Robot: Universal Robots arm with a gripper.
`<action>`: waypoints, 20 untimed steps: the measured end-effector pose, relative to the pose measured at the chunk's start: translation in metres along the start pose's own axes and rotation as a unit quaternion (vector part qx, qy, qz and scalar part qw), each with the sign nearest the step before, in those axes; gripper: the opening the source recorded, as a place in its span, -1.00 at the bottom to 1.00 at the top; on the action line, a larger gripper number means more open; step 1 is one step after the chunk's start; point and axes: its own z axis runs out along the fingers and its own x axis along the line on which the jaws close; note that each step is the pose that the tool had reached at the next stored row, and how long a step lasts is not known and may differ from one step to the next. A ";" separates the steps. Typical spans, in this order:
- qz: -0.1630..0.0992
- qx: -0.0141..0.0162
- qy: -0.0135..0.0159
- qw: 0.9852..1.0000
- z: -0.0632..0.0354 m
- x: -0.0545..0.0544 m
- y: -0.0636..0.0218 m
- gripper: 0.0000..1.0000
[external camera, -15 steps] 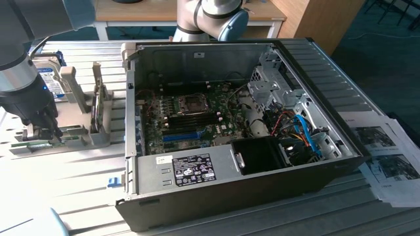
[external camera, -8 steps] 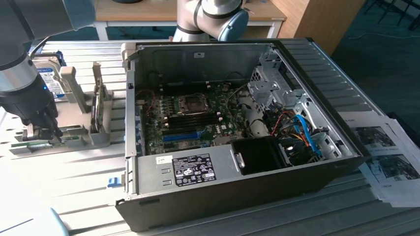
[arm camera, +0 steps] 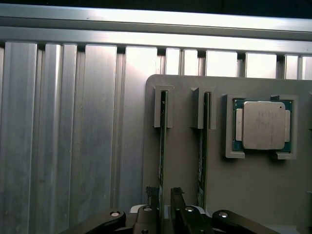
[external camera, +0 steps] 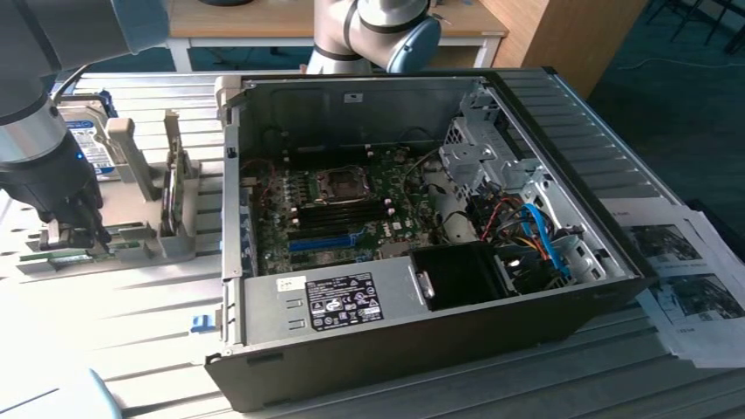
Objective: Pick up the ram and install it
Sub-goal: 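Pick up the ram and move it above insertion slot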
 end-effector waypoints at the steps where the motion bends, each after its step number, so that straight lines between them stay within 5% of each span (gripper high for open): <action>1: 0.000 0.000 0.000 1.000 0.0000 0.000 0.0000 -0.52; 20: 0.011 0.000 0.000 1.000 0.0003 0.000 0.0000 -0.52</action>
